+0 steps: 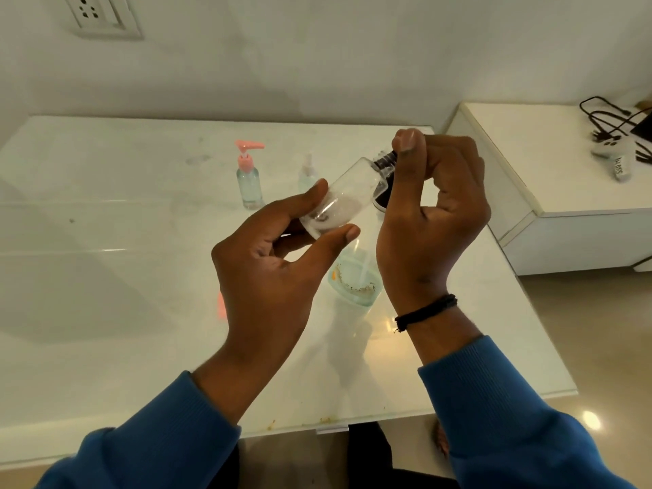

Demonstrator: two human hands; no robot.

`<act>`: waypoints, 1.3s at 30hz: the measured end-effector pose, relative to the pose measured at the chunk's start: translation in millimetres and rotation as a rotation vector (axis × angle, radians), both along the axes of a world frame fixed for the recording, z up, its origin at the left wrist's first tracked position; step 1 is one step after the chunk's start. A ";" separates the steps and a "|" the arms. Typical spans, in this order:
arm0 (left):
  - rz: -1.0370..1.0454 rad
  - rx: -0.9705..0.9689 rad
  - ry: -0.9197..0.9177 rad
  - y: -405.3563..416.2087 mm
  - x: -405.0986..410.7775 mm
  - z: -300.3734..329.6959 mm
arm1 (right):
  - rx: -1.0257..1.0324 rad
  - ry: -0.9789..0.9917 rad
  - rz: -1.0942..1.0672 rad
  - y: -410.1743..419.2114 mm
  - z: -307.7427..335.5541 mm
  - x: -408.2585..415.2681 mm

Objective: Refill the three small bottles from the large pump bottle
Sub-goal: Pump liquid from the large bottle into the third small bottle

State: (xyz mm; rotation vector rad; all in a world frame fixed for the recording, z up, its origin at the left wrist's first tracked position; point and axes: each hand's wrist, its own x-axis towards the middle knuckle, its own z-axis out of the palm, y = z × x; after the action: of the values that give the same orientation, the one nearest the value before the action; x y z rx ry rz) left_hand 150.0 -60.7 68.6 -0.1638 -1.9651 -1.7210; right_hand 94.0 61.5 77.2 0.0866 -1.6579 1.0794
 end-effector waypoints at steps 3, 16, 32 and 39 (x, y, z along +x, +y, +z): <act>-0.006 0.009 -0.003 0.7 0.4 -0.9 | 0.004 -0.015 0.003 1.1 1.8 -0.3; -0.001 0.011 -0.003 0.6 0.1 -0.7 | 0.024 -0.024 -0.011 2.4 9.9 -1.3; -0.003 0.009 -0.010 1.5 0.6 -1.7 | 0.003 -0.035 0.007 1.7 3.2 -0.9; 0.001 0.011 -0.006 1.8 0.9 -1.4 | 0.000 -0.033 0.005 -1.3 10.3 -2.6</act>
State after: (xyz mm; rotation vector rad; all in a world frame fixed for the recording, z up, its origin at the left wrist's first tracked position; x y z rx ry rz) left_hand 150.9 -58.9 67.2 -0.1538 -1.9592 -1.7333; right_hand 91.4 60.2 87.5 0.0730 -1.6877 1.0895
